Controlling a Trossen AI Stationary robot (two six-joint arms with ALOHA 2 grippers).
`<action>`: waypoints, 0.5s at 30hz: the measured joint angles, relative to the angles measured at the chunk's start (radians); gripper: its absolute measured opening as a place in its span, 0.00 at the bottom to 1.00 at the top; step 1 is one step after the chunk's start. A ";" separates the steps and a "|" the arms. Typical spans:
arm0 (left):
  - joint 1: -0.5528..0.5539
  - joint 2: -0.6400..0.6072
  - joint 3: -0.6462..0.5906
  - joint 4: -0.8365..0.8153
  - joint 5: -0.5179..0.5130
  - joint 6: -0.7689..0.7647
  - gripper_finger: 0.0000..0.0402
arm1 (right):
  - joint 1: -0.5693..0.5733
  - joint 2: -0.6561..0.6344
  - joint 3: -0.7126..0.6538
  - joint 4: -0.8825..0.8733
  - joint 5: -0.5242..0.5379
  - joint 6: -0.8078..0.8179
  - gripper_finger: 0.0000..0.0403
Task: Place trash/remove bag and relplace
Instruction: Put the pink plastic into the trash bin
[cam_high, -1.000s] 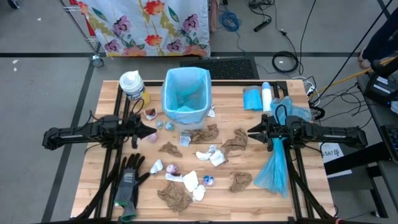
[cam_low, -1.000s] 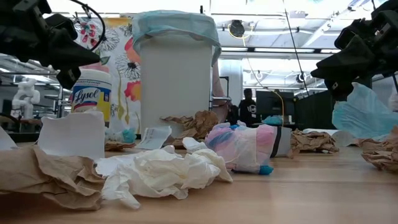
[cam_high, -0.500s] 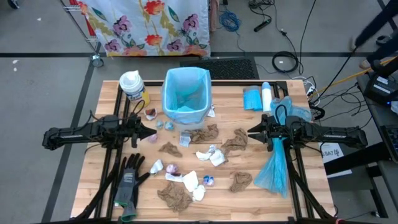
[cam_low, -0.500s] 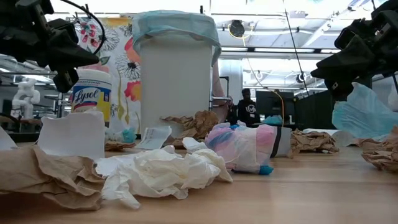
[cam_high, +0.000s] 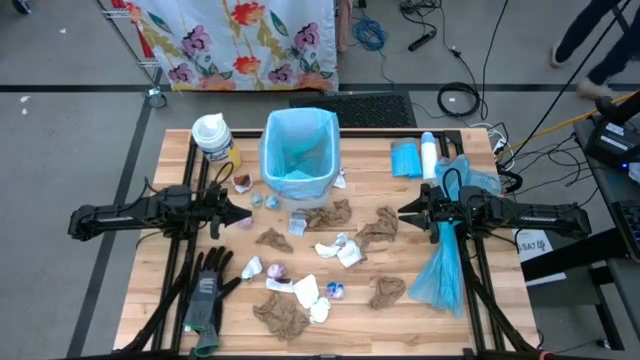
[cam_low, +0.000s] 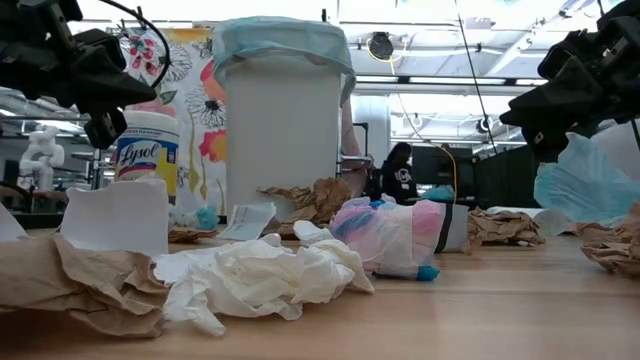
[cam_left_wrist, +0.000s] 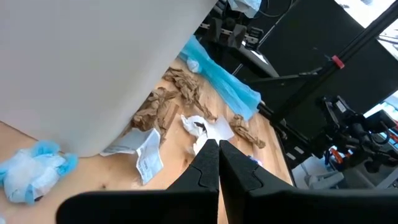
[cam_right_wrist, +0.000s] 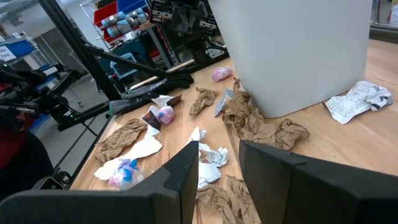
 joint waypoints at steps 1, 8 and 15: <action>0.000 0.000 0.002 -0.008 0.000 0.000 0.01 | 0.000 0.000 0.000 0.000 0.000 0.000 0.27; 0.000 0.000 0.127 -0.235 -0.034 0.124 0.01 | 0.000 0.000 0.000 0.000 0.000 0.000 0.27; 0.000 0.005 0.277 -0.345 -0.100 0.133 0.01 | 0.000 0.000 0.000 0.000 0.000 0.000 0.27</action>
